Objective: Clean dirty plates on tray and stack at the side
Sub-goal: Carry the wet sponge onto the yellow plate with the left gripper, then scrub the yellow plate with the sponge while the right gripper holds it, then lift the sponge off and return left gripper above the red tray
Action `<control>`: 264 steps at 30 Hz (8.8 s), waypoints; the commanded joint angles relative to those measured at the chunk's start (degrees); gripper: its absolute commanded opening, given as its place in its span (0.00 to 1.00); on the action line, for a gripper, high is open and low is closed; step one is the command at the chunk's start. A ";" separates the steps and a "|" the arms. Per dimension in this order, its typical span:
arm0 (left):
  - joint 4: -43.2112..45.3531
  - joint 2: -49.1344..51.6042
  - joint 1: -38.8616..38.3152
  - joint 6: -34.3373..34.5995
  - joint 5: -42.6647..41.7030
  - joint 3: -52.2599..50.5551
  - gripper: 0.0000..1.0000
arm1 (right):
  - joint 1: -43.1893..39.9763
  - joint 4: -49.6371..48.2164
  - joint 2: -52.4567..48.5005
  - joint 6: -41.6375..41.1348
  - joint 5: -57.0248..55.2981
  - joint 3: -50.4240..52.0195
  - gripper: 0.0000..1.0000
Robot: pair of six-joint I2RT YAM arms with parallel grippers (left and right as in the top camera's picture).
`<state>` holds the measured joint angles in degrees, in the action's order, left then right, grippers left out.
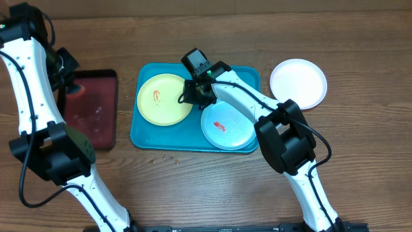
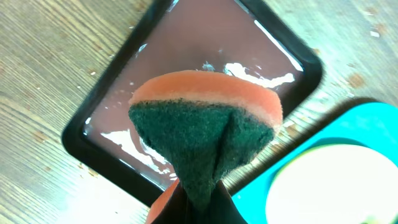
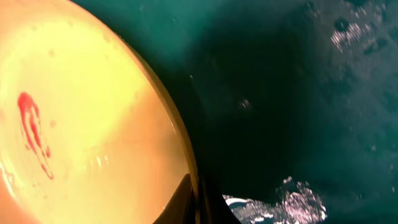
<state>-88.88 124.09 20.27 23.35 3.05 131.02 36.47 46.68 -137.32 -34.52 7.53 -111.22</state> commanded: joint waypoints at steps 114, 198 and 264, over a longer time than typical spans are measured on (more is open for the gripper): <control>38.32 2.19 -30.05 -7.21 -21.20 -36.04 0.04 | 0.44 2.54 -1.27 6.49 -0.83 1.40 0.04; 23.61 2.19 -30.77 -14.97 14.51 -36.06 0.04 | 0.44 2.71 -1.27 6.49 -0.83 1.40 0.04; 12.85 -17.25 -7.17 9.29 11.76 -25.03 0.04 | 1.64 2.01 1.05 12.79 -5.07 -4.52 0.04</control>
<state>-75.26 106.26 9.87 30.57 17.21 106.21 36.86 48.73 -137.23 -24.51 7.44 -112.40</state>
